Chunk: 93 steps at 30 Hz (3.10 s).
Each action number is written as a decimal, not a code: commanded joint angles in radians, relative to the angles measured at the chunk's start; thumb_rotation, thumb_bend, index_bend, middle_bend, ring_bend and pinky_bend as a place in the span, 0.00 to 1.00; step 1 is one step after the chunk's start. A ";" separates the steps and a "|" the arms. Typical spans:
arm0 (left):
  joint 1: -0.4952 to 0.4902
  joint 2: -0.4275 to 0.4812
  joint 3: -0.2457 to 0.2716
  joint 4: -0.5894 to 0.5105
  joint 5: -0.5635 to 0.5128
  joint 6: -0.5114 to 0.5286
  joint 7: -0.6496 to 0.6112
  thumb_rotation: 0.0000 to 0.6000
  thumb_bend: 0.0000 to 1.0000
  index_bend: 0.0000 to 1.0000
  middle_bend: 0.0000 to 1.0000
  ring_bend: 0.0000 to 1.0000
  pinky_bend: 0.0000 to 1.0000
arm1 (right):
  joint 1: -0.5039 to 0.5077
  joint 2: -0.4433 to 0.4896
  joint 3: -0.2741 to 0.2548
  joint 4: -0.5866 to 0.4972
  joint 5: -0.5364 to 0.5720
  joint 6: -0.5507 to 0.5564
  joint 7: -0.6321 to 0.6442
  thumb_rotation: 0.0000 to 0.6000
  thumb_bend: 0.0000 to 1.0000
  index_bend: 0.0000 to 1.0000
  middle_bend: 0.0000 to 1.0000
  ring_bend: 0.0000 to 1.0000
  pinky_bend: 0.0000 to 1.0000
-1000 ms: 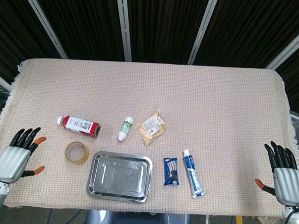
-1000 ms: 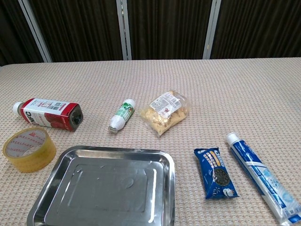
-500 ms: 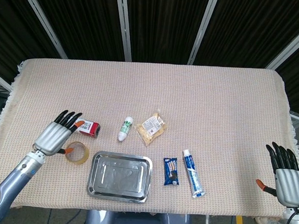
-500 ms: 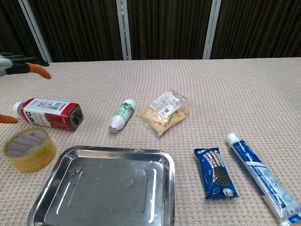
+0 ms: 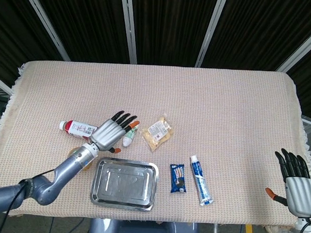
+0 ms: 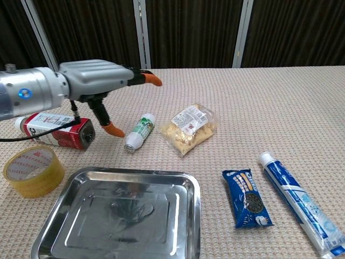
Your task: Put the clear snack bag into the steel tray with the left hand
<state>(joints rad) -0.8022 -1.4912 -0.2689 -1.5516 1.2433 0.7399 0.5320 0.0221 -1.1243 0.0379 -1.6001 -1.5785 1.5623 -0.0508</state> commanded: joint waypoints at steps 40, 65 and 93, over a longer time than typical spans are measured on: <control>-0.471 -0.488 -0.018 0.583 -0.600 -0.071 0.213 1.00 0.38 0.54 0.24 0.36 0.43 | -0.002 0.013 -0.010 0.021 0.025 -0.033 0.055 1.00 0.00 0.02 0.00 0.00 0.00; -0.167 -0.155 0.249 0.157 0.232 0.389 -0.349 1.00 0.41 0.58 0.31 0.36 0.44 | 0.054 0.025 0.002 -0.026 -0.015 -0.075 0.018 1.00 0.00 0.02 0.00 0.00 0.00; -0.076 0.026 0.407 -0.137 0.226 0.192 -0.316 0.74 0.00 0.00 0.00 0.00 0.00 | 0.074 0.019 -0.008 -0.058 -0.032 -0.093 -0.019 1.00 0.00 0.02 0.00 0.00 0.00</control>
<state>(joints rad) -0.8877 -1.4820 0.1408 -1.6680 1.4676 0.9239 0.2346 0.0958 -1.1047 0.0304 -1.6585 -1.6101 1.4698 -0.0701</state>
